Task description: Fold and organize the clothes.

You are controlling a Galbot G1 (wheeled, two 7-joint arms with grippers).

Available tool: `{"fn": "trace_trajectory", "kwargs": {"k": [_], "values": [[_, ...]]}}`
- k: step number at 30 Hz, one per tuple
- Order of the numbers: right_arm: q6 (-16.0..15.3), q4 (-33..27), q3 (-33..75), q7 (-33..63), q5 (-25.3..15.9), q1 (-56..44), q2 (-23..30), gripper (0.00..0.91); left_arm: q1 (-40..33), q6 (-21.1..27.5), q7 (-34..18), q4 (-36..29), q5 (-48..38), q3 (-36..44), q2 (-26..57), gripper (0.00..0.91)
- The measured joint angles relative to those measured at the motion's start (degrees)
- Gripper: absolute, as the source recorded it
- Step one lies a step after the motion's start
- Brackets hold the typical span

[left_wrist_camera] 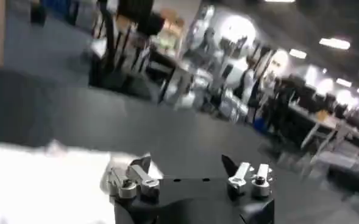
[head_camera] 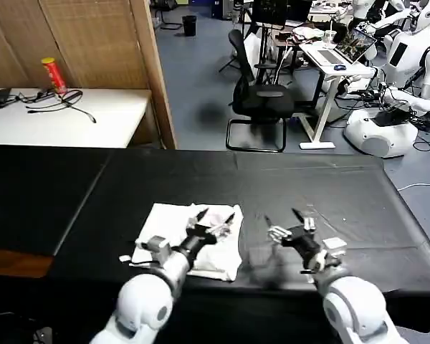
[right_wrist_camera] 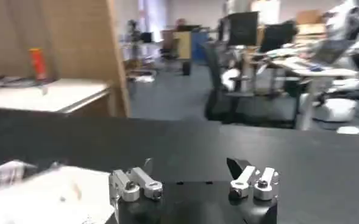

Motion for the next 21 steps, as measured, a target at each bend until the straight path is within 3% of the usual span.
{"fn": "trace_trajectory", "kwargs": {"k": [11,21], "values": [[0.91,-11.8,-15.66,-2.02,-5.17,12.58,2.96,0.878,3.19,-2.7,0.26,-0.24,8.2,-7.42,7.47,0.878],[1.88,-20.84,-20.49,-1.17,-11.98,17.88,6.74,0.878,6.36,-4.08,0.17,0.27,10.53,-10.12,8.14,0.878]]}}
